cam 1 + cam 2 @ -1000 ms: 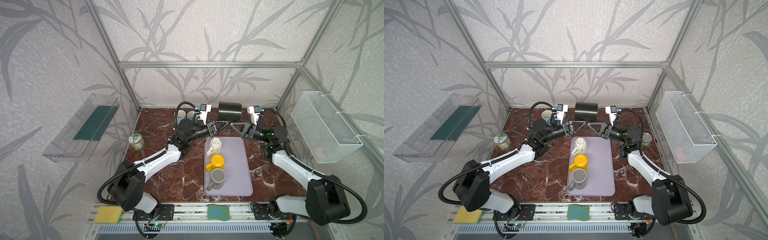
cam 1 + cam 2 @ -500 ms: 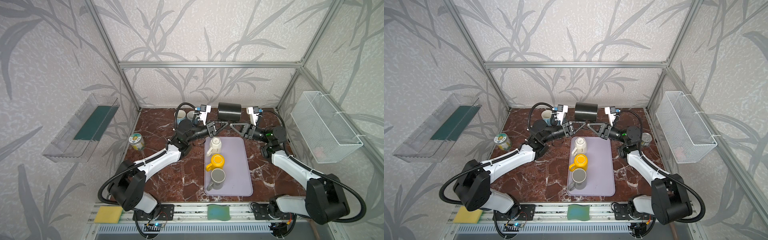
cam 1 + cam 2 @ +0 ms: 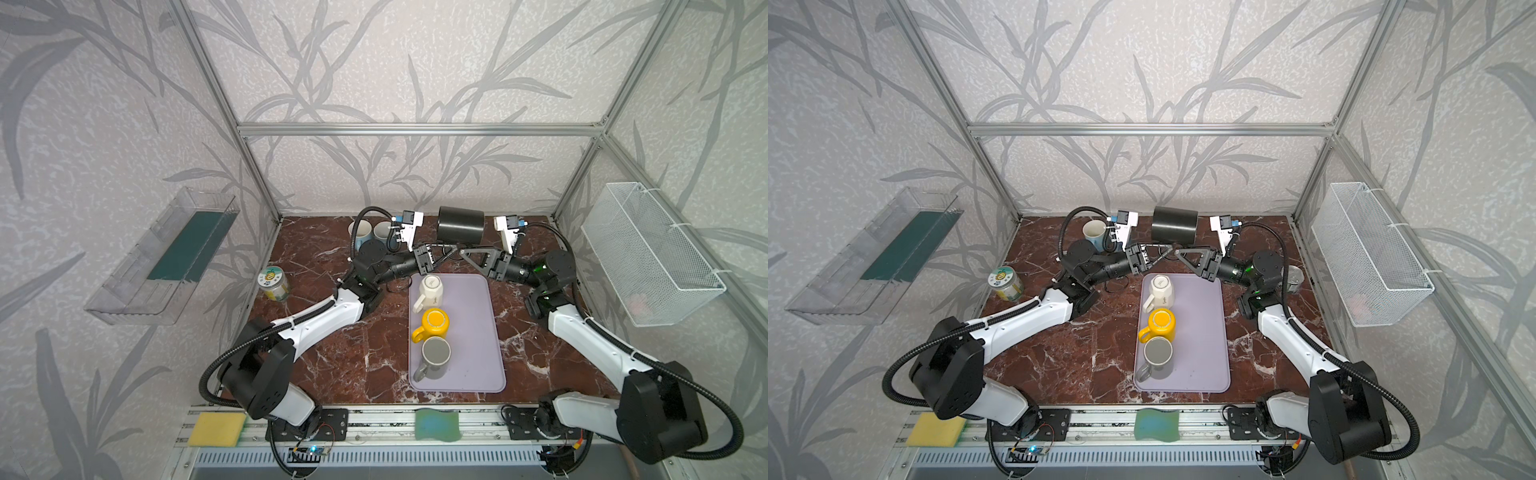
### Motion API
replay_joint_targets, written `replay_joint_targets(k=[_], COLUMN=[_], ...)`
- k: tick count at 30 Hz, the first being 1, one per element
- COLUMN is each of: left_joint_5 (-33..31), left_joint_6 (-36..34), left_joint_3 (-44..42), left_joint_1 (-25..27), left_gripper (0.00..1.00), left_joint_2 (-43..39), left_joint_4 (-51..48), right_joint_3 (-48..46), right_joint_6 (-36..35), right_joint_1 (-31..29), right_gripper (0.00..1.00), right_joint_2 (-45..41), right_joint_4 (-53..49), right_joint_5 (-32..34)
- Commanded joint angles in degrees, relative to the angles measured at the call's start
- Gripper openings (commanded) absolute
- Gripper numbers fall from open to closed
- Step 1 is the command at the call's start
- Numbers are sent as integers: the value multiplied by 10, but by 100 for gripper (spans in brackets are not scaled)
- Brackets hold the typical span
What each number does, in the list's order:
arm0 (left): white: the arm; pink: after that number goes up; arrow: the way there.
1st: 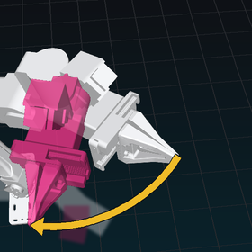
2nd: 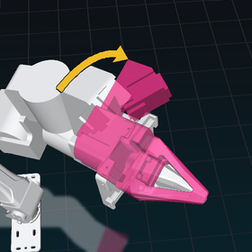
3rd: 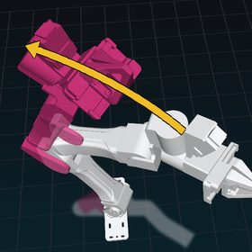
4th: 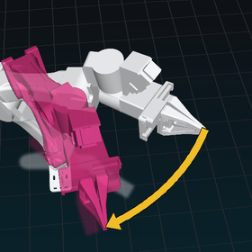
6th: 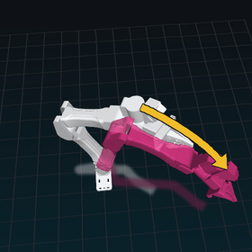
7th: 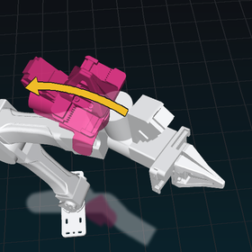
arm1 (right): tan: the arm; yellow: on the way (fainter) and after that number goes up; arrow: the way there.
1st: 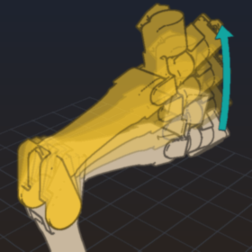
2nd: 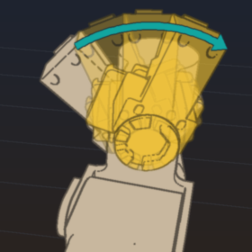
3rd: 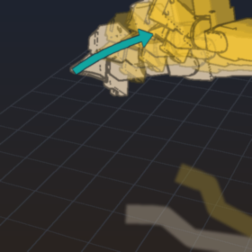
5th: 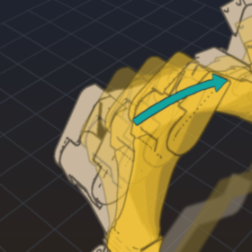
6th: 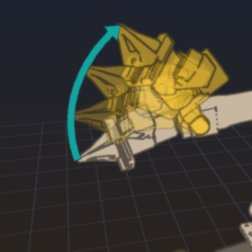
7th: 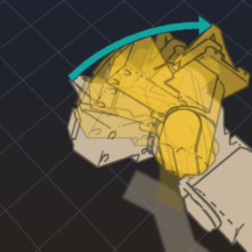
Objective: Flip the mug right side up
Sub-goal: 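Open the right gripper and draw it back while the left gripper holds the mug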
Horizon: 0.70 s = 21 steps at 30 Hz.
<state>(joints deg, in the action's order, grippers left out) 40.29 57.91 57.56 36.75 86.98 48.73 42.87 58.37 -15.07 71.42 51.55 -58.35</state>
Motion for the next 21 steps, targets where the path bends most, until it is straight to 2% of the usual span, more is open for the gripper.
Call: replay_joint_targets(k=[1,5,10,15,21], left_joint_5=[-2,-6,-5,-9,-25], left_joint_6=[35,42,29,6,-54], left_joint_3=[7,11,22,27,36], left_joint_1=[3,3,3,2,-1], left_gripper=[0,0,0,0,0], left_joint_2=[2,6,2,-15,-45], left_joint_4=[98,103,77,37,-67], right_joint_3=[4,4,3,-16,-49], right_joint_6=[-48,-49,-73,-100,-155], right_joint_1=[-4,-4,-4,-4,-3], right_gripper=[45,61,73,78,78], right_joint_2=[-12,-12,-25,-48,-95], right_joint_4=[-27,-31,-64,-111,-186], right_joint_5=[-11,-14,-13,-9,4])
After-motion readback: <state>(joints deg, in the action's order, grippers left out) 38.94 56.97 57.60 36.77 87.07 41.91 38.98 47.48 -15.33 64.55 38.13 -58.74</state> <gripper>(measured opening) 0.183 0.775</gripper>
